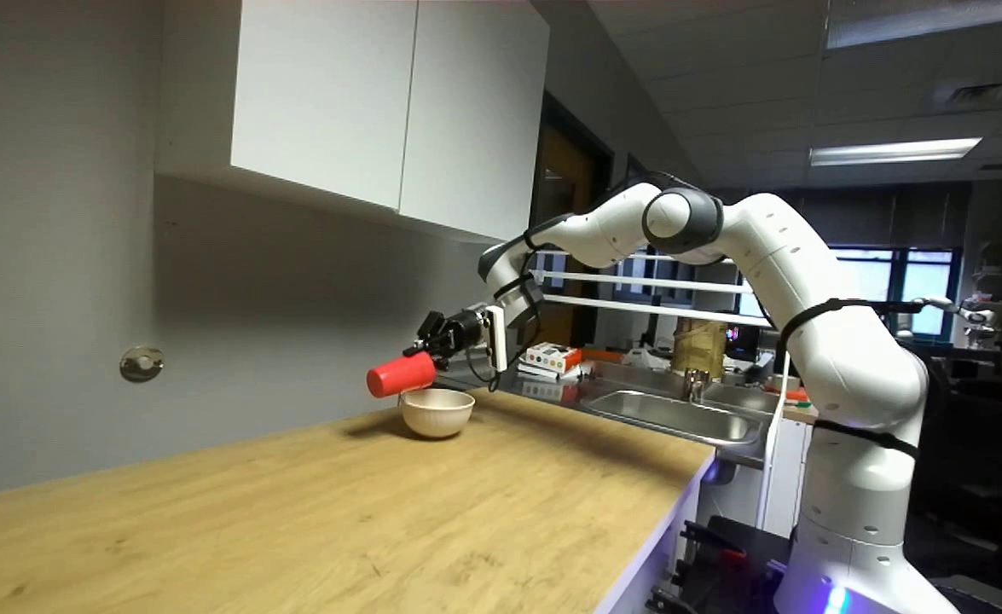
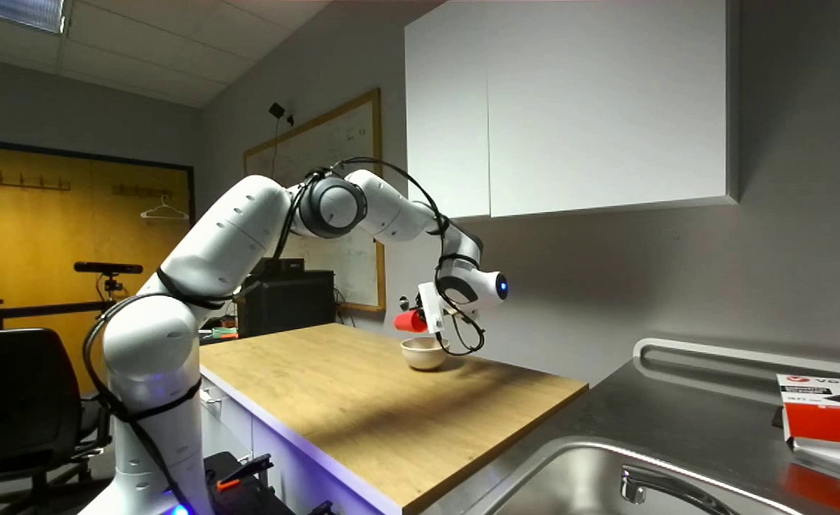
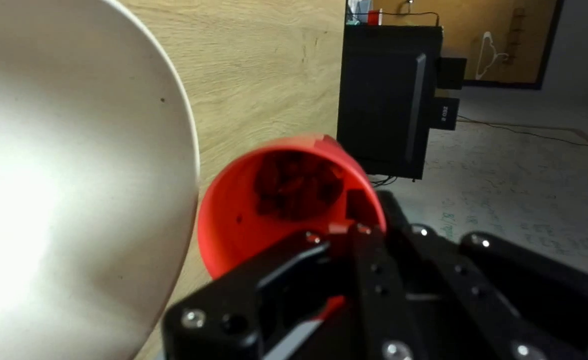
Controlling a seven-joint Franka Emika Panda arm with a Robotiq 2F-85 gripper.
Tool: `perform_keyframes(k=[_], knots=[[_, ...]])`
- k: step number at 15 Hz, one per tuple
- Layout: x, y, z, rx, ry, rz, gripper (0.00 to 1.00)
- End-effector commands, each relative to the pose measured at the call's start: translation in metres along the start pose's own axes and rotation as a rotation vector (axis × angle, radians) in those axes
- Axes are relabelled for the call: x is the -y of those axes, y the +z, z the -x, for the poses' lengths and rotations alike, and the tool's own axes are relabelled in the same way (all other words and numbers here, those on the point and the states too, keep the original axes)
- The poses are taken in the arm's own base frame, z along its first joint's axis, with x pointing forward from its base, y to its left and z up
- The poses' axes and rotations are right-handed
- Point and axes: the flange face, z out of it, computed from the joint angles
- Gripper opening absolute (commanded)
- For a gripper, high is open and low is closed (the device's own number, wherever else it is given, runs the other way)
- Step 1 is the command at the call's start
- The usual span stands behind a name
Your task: Pour the contents of the cup into the bowl
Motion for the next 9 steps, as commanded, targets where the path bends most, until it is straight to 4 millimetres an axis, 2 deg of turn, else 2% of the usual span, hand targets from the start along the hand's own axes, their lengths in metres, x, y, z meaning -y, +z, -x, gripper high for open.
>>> perform_keyframes(k=[1,9], knots=[[-0.010,-0.010,-0.004,-0.020,0.022,-0.137,0.04],[-0.034,-0.030,-0.005,-0.094,0.090,-0.422,0.04]])
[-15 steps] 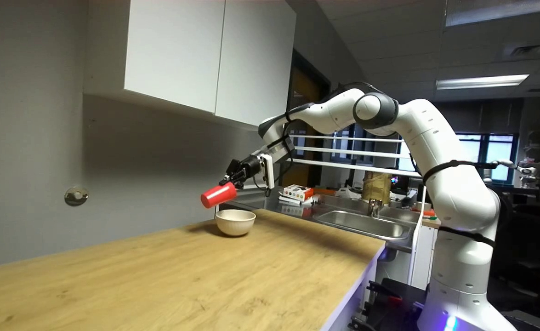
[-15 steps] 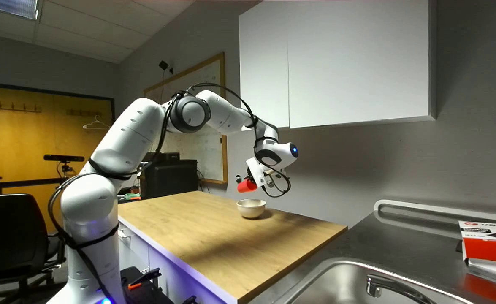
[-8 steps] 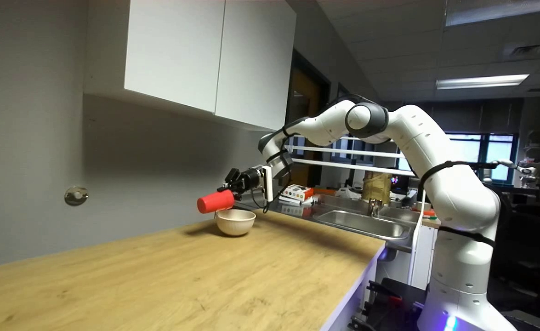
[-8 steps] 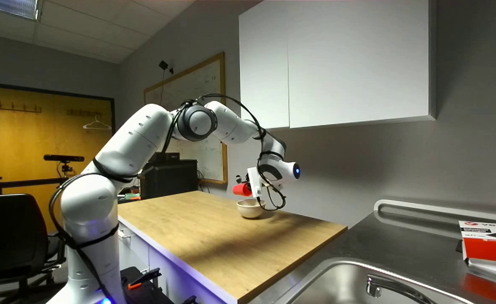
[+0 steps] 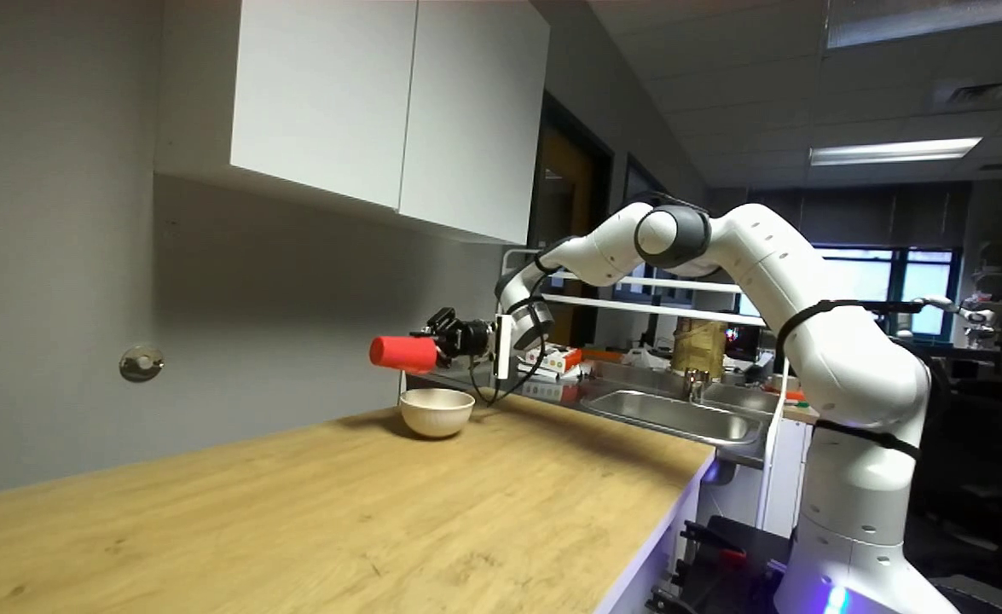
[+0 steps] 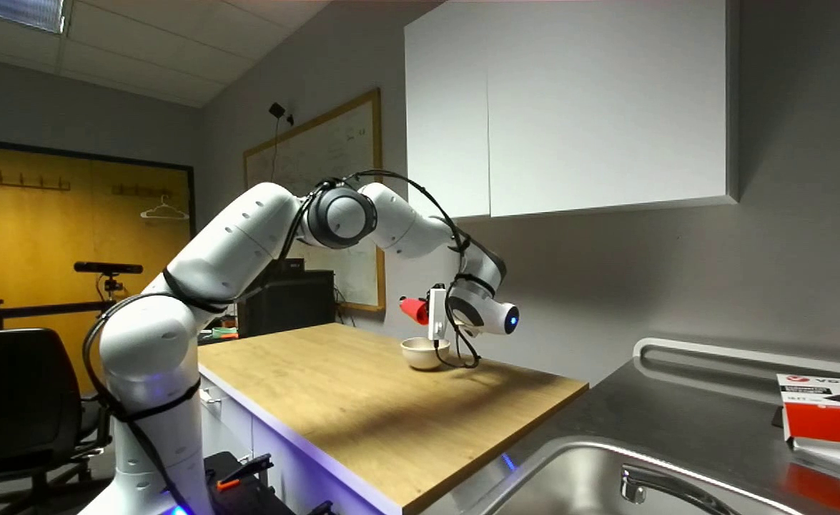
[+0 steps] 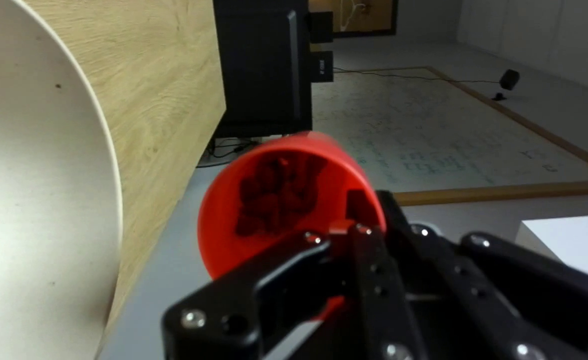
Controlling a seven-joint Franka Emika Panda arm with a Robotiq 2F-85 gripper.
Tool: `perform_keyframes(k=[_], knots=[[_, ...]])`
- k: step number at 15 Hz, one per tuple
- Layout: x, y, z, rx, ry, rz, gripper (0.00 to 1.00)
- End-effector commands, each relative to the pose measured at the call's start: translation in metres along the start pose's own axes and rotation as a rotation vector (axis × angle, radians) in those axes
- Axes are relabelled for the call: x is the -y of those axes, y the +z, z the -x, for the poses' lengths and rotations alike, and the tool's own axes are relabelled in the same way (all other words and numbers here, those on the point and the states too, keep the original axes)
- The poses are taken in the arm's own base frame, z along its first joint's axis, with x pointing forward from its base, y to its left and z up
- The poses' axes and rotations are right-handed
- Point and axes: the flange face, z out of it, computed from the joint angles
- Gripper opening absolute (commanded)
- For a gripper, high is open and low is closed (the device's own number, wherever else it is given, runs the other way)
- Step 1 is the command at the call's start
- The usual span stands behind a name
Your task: Pour the contents of the cup into the bowl
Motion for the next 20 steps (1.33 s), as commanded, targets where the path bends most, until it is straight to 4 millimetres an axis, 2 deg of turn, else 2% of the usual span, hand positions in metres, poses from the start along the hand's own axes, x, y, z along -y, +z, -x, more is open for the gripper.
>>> perform_keyframes(k=[1,10,20], knots=[[-0.003,-0.007,-0.006,-0.008,0.012,-0.118,0.04],[-0.016,-0.006,-0.008,0.018,0.026,-0.284,0.04],[-0.015,-0.009,-0.010,0.035,0.026,-0.320,0.04]])
